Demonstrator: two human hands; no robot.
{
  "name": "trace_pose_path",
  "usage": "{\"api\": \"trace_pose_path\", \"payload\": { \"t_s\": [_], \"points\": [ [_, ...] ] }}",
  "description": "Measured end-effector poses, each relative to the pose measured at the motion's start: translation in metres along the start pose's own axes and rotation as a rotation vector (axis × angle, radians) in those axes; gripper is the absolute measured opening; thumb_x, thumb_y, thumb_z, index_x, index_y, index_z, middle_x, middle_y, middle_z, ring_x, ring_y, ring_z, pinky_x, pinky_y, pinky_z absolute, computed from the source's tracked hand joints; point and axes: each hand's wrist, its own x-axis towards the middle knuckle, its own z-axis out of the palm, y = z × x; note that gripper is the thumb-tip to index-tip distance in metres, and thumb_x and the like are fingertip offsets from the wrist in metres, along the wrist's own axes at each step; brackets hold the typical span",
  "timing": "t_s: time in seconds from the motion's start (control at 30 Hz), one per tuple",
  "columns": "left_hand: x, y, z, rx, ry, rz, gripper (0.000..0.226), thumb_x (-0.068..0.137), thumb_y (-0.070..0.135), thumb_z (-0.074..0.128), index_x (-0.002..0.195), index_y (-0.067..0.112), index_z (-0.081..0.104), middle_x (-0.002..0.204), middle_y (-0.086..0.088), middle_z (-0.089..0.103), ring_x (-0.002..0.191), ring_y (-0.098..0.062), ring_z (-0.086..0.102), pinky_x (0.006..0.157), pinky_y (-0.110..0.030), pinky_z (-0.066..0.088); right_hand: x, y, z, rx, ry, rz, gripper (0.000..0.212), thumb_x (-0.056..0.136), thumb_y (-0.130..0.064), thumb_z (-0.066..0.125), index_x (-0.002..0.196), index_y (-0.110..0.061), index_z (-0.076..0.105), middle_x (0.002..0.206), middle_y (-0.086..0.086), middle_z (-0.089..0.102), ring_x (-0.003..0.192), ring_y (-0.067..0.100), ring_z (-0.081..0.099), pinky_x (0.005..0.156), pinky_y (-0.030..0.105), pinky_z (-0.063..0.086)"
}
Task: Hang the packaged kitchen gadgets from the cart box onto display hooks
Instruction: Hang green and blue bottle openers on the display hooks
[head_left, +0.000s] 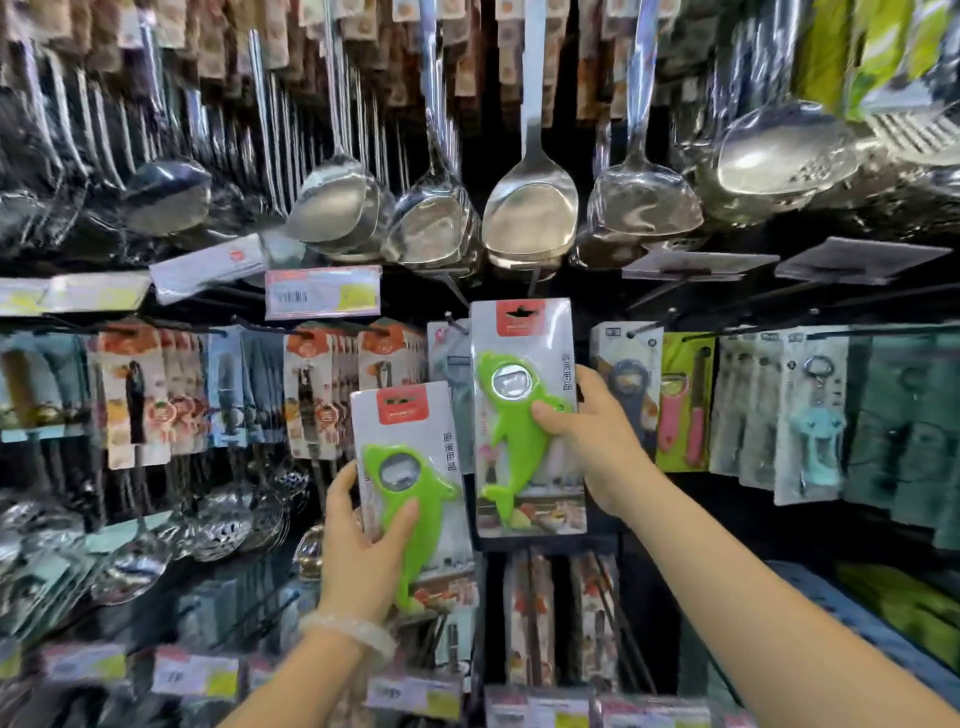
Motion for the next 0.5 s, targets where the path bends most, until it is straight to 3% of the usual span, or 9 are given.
{"api": "trace_pose_path", "payload": {
  "t_s": [0.07, 0.13, 0.27, 0.33, 0.43, 0.5],
  "points": [
    [0.002, 0.000, 0.003, -0.019, -0.025, -0.020, 0.069, 0.085, 0.009, 0.063, 0.142, 0.023, 0.027, 0.131, 0.005, 0.044, 0.109, -0.015, 0.051, 0.096, -0.032, 0.043, -0.001, -0.002, -0.001, 0.028, 0.001, 0.012, 0.034, 0.089, 0.003, 0.054, 0.111, -0.021, 0.046, 0.103, 0.000, 0.063, 0.096, 0.020, 0.062, 0.086, 0.036, 0.052],
    [0.006, -0.003, 0.004, -0.033, -0.038, -0.032, 0.068, 0.084, 0.009, 0.063, 0.141, 0.025, 0.028, 0.136, 0.001, 0.046, 0.111, -0.019, 0.055, 0.097, -0.037, 0.045, -0.002, -0.003, -0.003, 0.031, -0.005, 0.020, 0.033, 0.089, 0.004, 0.054, 0.104, -0.025, 0.047, 0.104, 0.002, 0.063, 0.096, 0.021, 0.062, 0.088, 0.037, 0.052],
    [0.012, -0.006, 0.003, -0.027, -0.045, -0.037, 0.068, 0.084, 0.011, 0.064, 0.140, 0.029, 0.029, 0.138, -0.004, 0.048, 0.113, -0.025, 0.058, 0.098, -0.047, 0.047, 0.000, -0.004, -0.006, 0.073, 0.011, 0.061, 0.038, 0.088, 0.004, 0.055, 0.114, -0.020, 0.044, 0.107, 0.004, 0.064, 0.094, 0.022, 0.065, 0.087, 0.040, 0.052],
    [0.014, -0.007, 0.002, -0.027, -0.042, -0.012, 0.067, 0.084, 0.009, 0.064, 0.139, 0.025, 0.030, 0.134, 0.000, 0.050, 0.108, -0.020, 0.060, 0.096, -0.042, 0.048, 0.002, -0.003, -0.006, 0.084, 0.033, 0.085, 0.040, 0.087, 0.004, 0.056, 0.118, -0.018, 0.044, 0.109, 0.006, 0.065, 0.097, 0.024, 0.065, 0.090, 0.043, 0.052],
    [0.015, -0.004, 0.004, -0.042, -0.034, 0.016, 0.062, 0.083, 0.004, 0.063, 0.135, 0.024, 0.034, 0.110, 0.018, 0.054, 0.091, 0.000, 0.058, 0.083, -0.026, 0.049, 0.003, -0.004, -0.006, 0.085, 0.048, 0.108, 0.047, 0.086, 0.004, 0.057, 0.125, -0.018, 0.044, 0.114, 0.008, 0.065, 0.101, 0.026, 0.065, 0.094, 0.046, 0.050],
    [0.017, -0.005, 0.005, -0.057, -0.022, 0.010, 0.063, 0.083, 0.002, 0.063, 0.134, 0.024, 0.034, 0.105, 0.021, 0.053, 0.090, 0.000, 0.058, 0.084, -0.028, 0.049, 0.004, -0.005, -0.007, 0.089, 0.047, 0.128, 0.047, 0.085, 0.004, 0.057, 0.126, -0.016, 0.045, 0.114, 0.008, 0.065, 0.102, 0.027, 0.064, 0.095, 0.046, 0.050]
  ]
}}
